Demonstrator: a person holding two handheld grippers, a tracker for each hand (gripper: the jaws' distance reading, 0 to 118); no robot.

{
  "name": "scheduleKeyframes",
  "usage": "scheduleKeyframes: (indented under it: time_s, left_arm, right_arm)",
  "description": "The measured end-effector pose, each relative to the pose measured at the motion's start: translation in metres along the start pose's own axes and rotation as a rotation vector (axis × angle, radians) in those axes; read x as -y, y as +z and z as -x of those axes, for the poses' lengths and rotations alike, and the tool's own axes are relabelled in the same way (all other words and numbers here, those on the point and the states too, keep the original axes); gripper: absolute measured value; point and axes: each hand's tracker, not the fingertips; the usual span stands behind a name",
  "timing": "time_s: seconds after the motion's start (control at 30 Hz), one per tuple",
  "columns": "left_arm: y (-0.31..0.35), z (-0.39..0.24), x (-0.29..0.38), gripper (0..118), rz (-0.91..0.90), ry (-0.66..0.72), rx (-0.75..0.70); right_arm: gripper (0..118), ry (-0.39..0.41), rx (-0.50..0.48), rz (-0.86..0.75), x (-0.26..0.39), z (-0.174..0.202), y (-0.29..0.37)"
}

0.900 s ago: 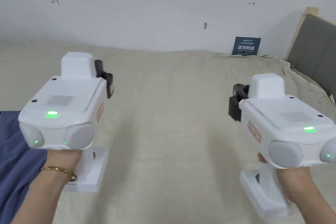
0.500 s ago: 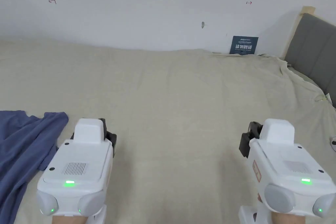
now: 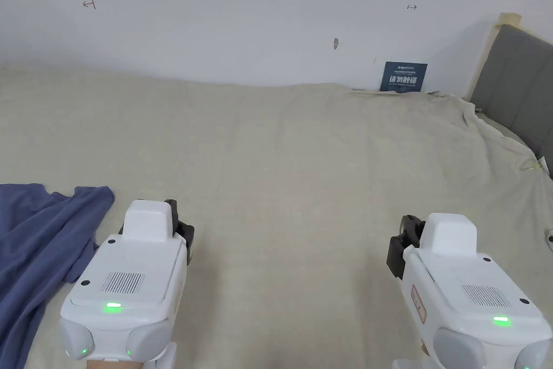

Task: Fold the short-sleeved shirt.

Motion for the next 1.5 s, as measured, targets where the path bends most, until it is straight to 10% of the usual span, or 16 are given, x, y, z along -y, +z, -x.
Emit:
scheduleKeyframes:
  time_s: [1.5]
  left_arm:
    - [0.001,-0.001,0.0,0,-0.015,-0.006,0.007]
  right_arm:
    - [0,0.01,0.012,-0.024,-0.005,0.001,0.006]
